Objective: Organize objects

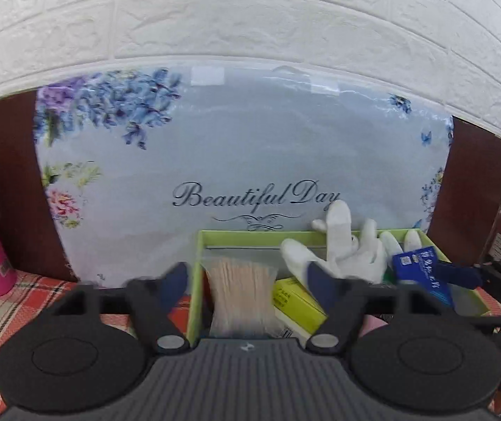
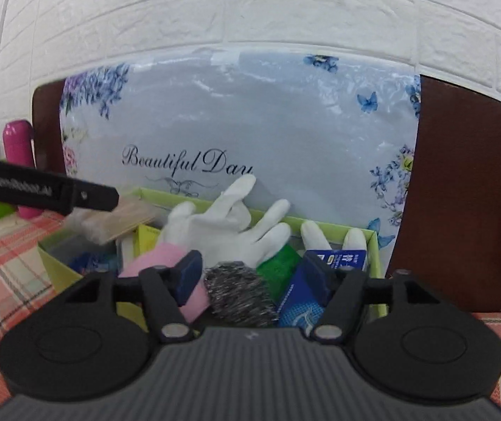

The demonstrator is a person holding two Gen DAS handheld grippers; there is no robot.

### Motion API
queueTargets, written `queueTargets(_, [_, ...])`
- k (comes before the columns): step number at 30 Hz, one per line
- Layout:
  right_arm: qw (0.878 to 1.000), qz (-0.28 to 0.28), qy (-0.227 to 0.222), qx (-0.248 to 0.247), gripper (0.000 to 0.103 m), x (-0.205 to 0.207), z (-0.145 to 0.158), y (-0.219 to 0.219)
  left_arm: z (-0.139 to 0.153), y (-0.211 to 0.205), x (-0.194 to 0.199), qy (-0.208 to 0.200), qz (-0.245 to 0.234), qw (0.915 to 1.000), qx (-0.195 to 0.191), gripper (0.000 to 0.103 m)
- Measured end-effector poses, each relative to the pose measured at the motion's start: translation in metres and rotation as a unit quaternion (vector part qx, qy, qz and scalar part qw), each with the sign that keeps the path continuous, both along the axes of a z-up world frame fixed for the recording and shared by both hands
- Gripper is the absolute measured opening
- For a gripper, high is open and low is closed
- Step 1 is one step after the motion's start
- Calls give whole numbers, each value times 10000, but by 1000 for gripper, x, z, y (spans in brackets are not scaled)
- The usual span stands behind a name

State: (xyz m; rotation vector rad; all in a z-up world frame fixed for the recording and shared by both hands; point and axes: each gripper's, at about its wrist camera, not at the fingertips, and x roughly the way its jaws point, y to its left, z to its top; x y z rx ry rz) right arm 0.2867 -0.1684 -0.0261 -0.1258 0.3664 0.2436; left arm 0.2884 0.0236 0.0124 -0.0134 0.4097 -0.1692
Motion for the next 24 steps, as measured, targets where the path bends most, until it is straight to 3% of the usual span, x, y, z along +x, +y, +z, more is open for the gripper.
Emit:
queueTargets(3, [9996, -123, -206, -115, 97, -12, -10, 1, -3, 2, -11, -76, 39, 10000, 38, 84])
queueTargets(6, [9993, -204, -302, -52, 103, -24, -11, -1, -5, 4, -17, 16, 87, 10000, 16, 84])
queueTargets(13, [9988, -291, -396, -53, 103, -54, 24, -8, 14, 3, -49, 60, 284, 9995, 147, 87])
queueTargets(16, [9984, -333, -454, -18, 103, -87, 50, -12, 29, -5, -73, 500, 650, 9953, 507, 94])
queueTargets(20, [9987, -394, -316, -26, 103, -139, 67, -19, 33, -15, -125, 355, 540, 9961, 603, 94])
queueTargets(24, [9989, -457, -132, 49, 103, -186, 64, -27, 27, -27, -168, 389, 617, 9954, 628, 96])
